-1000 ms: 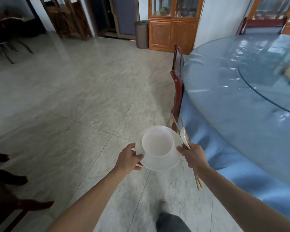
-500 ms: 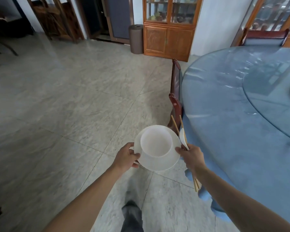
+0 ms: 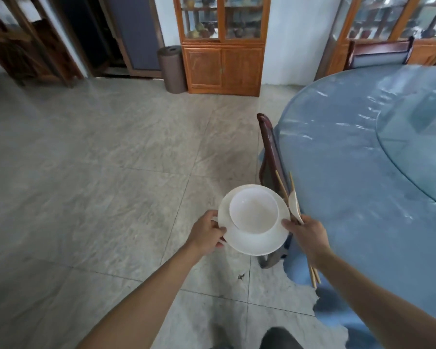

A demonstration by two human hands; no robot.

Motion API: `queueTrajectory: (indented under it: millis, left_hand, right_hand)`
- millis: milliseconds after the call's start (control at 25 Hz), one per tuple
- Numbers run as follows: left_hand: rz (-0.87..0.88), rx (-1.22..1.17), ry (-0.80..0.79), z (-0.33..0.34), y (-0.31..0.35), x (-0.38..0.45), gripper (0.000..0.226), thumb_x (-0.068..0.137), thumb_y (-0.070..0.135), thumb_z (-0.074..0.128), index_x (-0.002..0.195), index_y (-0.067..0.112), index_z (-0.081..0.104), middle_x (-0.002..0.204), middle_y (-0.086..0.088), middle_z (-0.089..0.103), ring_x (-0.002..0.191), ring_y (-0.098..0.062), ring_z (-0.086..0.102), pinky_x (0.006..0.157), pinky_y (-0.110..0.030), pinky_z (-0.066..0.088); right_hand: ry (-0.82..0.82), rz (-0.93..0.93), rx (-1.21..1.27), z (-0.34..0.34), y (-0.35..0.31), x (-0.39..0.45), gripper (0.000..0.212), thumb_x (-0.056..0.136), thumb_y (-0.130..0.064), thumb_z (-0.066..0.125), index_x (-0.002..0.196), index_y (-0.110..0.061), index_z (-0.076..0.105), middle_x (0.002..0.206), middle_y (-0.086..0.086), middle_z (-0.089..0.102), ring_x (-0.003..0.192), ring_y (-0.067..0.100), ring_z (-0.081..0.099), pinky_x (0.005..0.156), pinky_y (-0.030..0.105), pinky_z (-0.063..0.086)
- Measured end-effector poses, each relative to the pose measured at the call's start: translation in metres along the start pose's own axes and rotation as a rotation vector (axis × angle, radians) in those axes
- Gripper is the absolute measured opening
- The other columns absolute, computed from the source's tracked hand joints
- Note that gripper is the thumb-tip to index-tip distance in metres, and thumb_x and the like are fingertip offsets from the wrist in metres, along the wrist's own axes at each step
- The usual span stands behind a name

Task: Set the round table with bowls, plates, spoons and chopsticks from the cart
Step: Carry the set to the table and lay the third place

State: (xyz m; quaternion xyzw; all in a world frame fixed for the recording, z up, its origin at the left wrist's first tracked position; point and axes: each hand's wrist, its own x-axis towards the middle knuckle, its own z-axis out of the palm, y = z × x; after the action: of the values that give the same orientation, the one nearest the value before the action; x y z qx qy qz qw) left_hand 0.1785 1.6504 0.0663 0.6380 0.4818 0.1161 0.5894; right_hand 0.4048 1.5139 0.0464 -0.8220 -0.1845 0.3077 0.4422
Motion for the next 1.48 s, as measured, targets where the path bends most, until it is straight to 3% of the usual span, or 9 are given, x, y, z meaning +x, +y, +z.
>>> queueTrajectory:
  millis: [80,280,440,600,760,880,1000,1160,1480]
  left_hand:
    - [0.009,0.009,-0.021,-0.013,0.02,0.035,0.035,0.091,0.005,0.06,0.123,0.018,0.052,0.109,-0.011,0.07,0.078,-0.021,0.074,0.057,-0.026,0.057]
    - [0.047,0.031,-0.073,-0.022,0.068,0.126,0.035,0.091,0.004,0.059,0.123,0.016,0.054,0.107,-0.01,0.07,0.079,-0.023,0.073,0.057,-0.028,0.058]
    - [0.081,0.057,-0.123,-0.01,0.109,0.202,0.035,0.089,0.003,0.058,0.119,0.019,0.054,0.104,-0.008,0.071,0.078,-0.023,0.073,0.058,-0.031,0.058]
    - [0.097,0.112,-0.173,0.014,0.158,0.278,0.035,0.09,0.004,0.058,0.119,0.021,0.054,0.103,-0.006,0.071,0.072,-0.017,0.073,0.055,-0.025,0.056]
    - [0.136,0.21,-0.239,0.049,0.205,0.345,0.033,0.089,0.003,0.059,0.117,0.021,0.055,0.103,-0.007,0.069,0.077,-0.021,0.072,0.052,-0.023,0.055]
    - [0.163,0.267,-0.294,0.086,0.232,0.387,0.033,0.088,0.0,0.058,0.116,0.018,0.057,0.098,-0.006,0.069,0.074,-0.017,0.069,0.049,-0.023,0.055]
    - [0.21,0.373,-0.377,0.127,0.248,0.424,0.033,0.087,0.001,0.06,0.111,0.023,0.056,0.094,0.0,0.068,0.06,-0.009,0.07,0.051,-0.029,0.059]
    - [0.253,0.551,-0.535,0.188,0.257,0.47,0.03,0.088,0.003,0.063,0.108,0.023,0.055,0.091,0.002,0.065,0.068,-0.019,0.072,0.066,-0.042,0.064]
    - [0.355,0.861,-0.867,0.279,0.242,0.526,0.029,0.092,0.004,0.06,0.112,0.024,0.053,0.09,0.004,0.063,0.061,-0.014,0.067,0.049,-0.019,0.054]
  right_hand:
    - [0.036,0.001,0.041,0.007,-0.02,0.023,0.018,0.078,-0.025,0.076,0.066,-0.015,0.066,0.058,-0.001,0.064,0.062,0.024,0.059,0.06,0.035,0.046]
    - [0.104,0.084,0.159,0.013,-0.063,0.095,0.015,0.078,-0.02,0.075,0.068,-0.012,0.066,0.056,0.003,0.06,0.055,0.026,0.058,0.054,0.037,0.055]
    - [0.163,0.076,0.172,0.004,-0.084,0.16,0.024,0.08,-0.02,0.074,0.061,-0.017,0.06,0.042,-0.012,0.049,0.046,0.015,0.042,0.046,0.028,0.035]
    - [0.198,0.13,0.249,-0.017,-0.1,0.228,0.02,0.083,-0.021,0.072,0.068,-0.013,0.062,0.052,-0.003,0.051,0.041,0.014,0.037,0.036,0.023,0.033]
    - [0.275,0.18,0.306,-0.042,-0.105,0.277,0.023,0.084,-0.021,0.072,0.068,-0.012,0.059,0.052,-0.003,0.049,0.042,0.014,0.037,0.039,0.025,0.032]
    - [0.382,0.211,0.344,-0.065,-0.101,0.304,0.026,0.083,-0.019,0.073,0.062,-0.015,0.058,0.043,-0.011,0.049,0.046,0.015,0.039,0.047,0.03,0.033]
    - [0.495,0.268,0.37,-0.084,-0.087,0.319,0.023,0.081,-0.021,0.073,0.063,-0.012,0.061,0.052,-0.004,0.056,0.047,0.018,0.042,0.049,0.03,0.035]
    - [0.636,0.4,0.401,-0.098,-0.059,0.331,0.021,0.081,-0.025,0.072,0.07,-0.009,0.064,0.062,0.003,0.062,0.051,0.02,0.049,0.049,0.029,0.041]
    - [0.852,0.749,0.467,-0.074,-0.007,0.331,0.021,0.081,-0.031,0.07,0.07,-0.013,0.066,0.068,0.002,0.068,0.057,0.017,0.057,0.049,0.026,0.04]
